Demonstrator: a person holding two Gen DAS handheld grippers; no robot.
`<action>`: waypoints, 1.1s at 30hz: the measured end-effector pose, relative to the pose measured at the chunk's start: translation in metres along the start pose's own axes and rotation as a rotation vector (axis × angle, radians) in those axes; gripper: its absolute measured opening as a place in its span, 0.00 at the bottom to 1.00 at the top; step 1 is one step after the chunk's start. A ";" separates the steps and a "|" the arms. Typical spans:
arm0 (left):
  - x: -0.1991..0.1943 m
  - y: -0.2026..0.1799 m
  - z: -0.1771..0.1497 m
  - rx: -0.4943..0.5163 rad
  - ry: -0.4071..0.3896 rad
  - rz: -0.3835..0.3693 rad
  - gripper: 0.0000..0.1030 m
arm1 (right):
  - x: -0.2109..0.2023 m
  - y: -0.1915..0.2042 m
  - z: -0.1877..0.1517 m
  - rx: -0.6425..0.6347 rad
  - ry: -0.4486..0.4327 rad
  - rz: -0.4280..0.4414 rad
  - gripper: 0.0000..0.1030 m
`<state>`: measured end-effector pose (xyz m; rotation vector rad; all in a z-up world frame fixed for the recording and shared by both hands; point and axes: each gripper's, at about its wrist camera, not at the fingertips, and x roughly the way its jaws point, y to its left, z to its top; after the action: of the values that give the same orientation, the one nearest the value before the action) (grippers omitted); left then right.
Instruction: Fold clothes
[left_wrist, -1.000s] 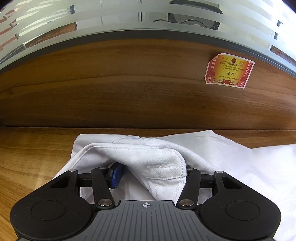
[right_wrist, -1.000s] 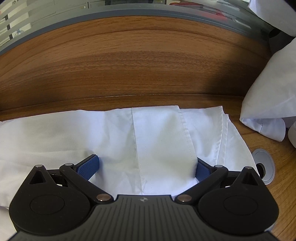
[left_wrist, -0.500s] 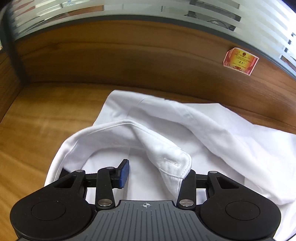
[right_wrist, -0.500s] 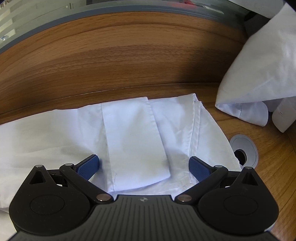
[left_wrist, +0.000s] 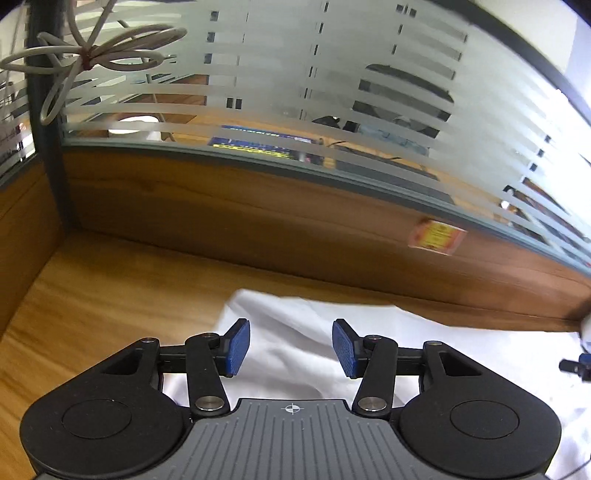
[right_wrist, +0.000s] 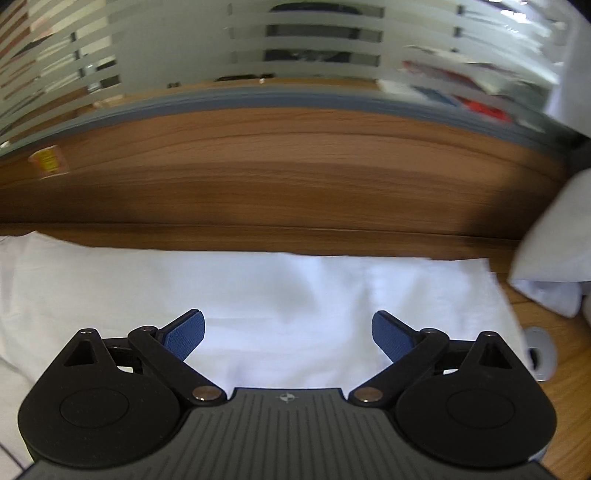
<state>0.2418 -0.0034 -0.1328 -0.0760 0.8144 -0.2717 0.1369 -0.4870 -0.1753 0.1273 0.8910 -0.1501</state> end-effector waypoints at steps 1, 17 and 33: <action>0.011 0.003 0.004 0.016 0.018 -0.001 0.51 | 0.001 0.009 0.002 -0.009 -0.001 0.024 0.94; 0.109 0.077 0.009 -0.078 0.189 -0.150 0.50 | 0.050 0.063 0.010 -0.077 0.072 0.052 0.94; 0.101 0.051 -0.008 0.048 0.220 -0.014 0.04 | 0.046 0.064 0.007 -0.067 0.090 0.056 0.96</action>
<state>0.3127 0.0193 -0.2183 -0.0064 1.0259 -0.3162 0.1825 -0.4294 -0.2033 0.0970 0.9797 -0.0623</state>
